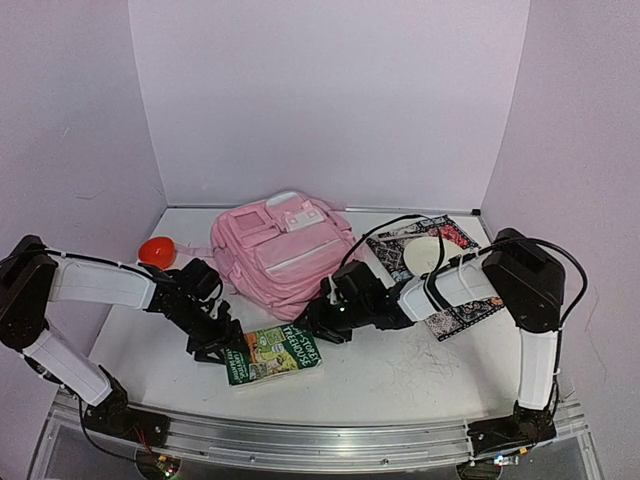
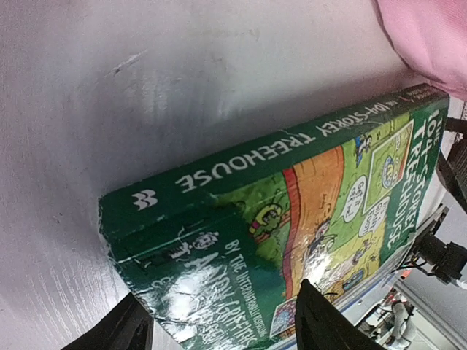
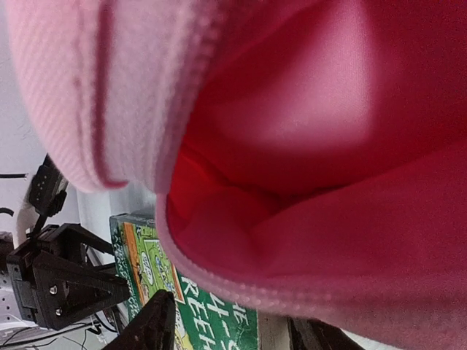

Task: Pack the student bag
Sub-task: Adjust the book at the center of the board, then pick up the book at the center of the board.

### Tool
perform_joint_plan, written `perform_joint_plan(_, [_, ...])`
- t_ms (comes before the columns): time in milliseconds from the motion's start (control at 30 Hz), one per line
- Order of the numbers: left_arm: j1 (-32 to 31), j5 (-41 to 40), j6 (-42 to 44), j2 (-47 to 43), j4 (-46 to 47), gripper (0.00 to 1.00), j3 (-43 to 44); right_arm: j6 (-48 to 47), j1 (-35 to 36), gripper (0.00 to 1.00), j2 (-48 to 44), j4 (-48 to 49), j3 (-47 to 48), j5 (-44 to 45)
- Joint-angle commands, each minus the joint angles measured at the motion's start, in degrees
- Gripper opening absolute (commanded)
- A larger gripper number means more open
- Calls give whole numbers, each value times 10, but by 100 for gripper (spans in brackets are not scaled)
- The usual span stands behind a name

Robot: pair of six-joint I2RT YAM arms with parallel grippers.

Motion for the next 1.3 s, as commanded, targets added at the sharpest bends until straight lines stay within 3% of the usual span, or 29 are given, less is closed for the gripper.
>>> perform_joint_plan(0, [-19,-75,50,-16,3,67,44,-15,-8,58,-70,32,-43,6])
perform_joint_plan(233, [-41,-187,131,-66,-71,74,68,-8,-13,72,-123,21,-116,29])
perform_joint_plan(400, [-113,-237,163,-66,-80,75,103,1,-22,77,-151,19,-156,37])
perform_joint_plan(767, [-291,-334,236,60,-103,74,220,10,-44,88,-213,-4,-205,62])
perform_joint_plan(1033, [-357,-388,280,154,-125,71,280,11,-62,90,-257,-27,-231,78])
perform_joint_plan(1267, [-378,-433,304,211,-146,69,307,8,-64,90,-265,-32,-235,77])
